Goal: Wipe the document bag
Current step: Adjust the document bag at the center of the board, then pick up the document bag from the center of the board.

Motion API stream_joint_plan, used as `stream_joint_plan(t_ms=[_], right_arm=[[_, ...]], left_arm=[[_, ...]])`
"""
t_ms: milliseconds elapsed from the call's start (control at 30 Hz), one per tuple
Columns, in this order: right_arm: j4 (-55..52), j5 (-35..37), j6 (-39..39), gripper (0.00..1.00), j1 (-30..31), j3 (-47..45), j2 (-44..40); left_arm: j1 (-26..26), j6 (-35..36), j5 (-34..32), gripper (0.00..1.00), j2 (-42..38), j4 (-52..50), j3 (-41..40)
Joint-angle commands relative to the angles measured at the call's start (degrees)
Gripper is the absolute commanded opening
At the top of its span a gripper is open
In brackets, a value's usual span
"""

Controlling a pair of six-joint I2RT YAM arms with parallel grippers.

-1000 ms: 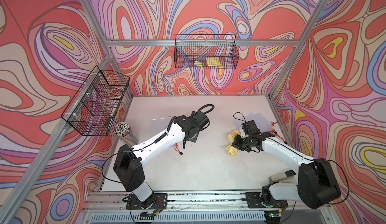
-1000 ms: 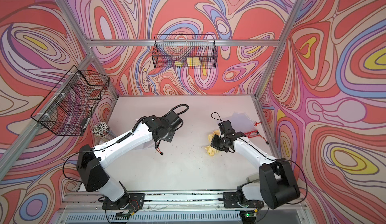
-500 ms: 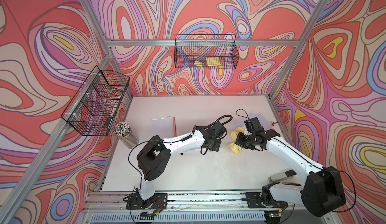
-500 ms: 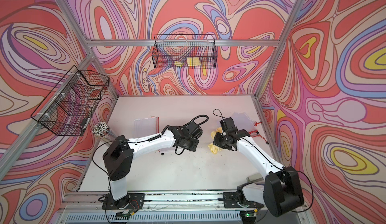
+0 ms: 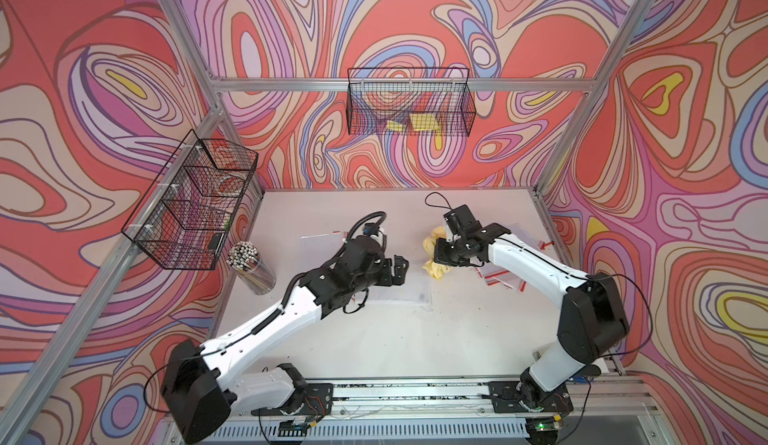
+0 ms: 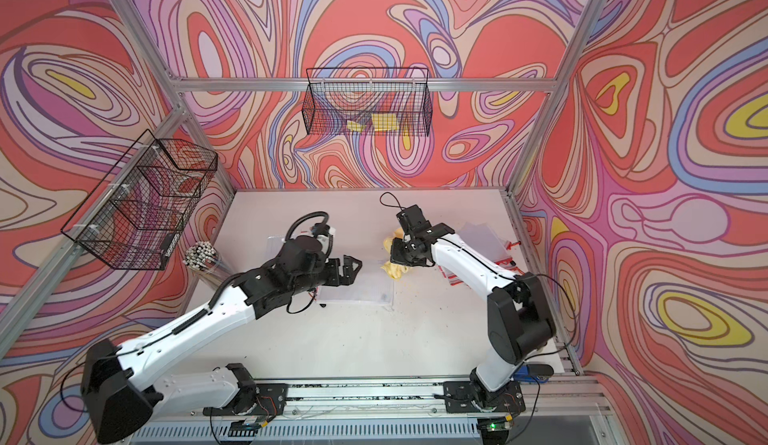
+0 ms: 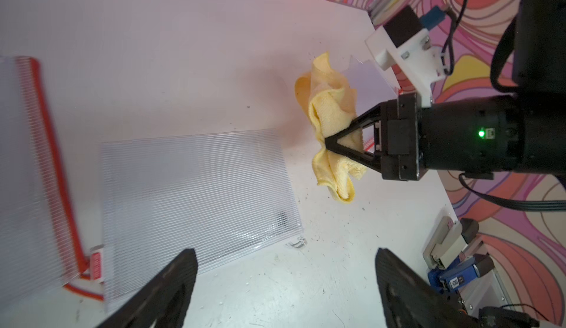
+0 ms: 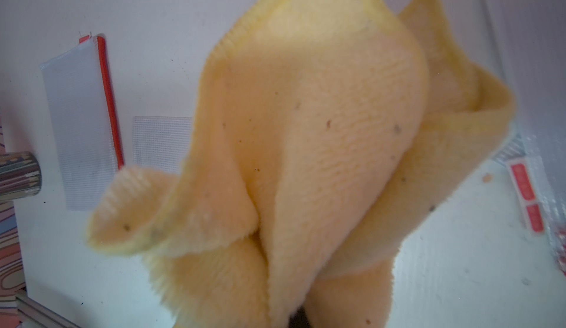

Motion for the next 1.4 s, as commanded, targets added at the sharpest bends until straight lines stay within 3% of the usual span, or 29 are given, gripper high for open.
stream_joint_plan(t_ms=[0,200,400,600,833,1367], right_arm=[[-3.45,3.09,-1.59,0.00,4.35,5.10,9.34],[-1.36,0.50,0.01,0.00,5.46,4.64,17.70],[0.94,-1.37,0.53,0.00,5.41,2.67,20.96],[2.44,-2.67,0.97,0.00,5.45,1.43,22.37],[3.53,-3.41,1.23,0.00,5.39,0.58,22.79],[4.07,-4.31,1.40,0.00,5.55,0.11,23.69]], left_arm=[[7.32,-2.71,3.97,0.91,-2.82,-5.62,-6.48],[16.26,-4.32,12.70,0.75,-6.23,-3.54,-16.54],[17.82,-7.73,19.59,0.69,-3.03,2.57,-22.72],[18.41,-13.66,24.79,0.57,2.11,16.78,-30.00],[18.42,-13.58,19.48,0.51,2.04,15.00,-30.20],[18.54,-16.24,11.89,0.33,1.34,24.84,-34.77]])
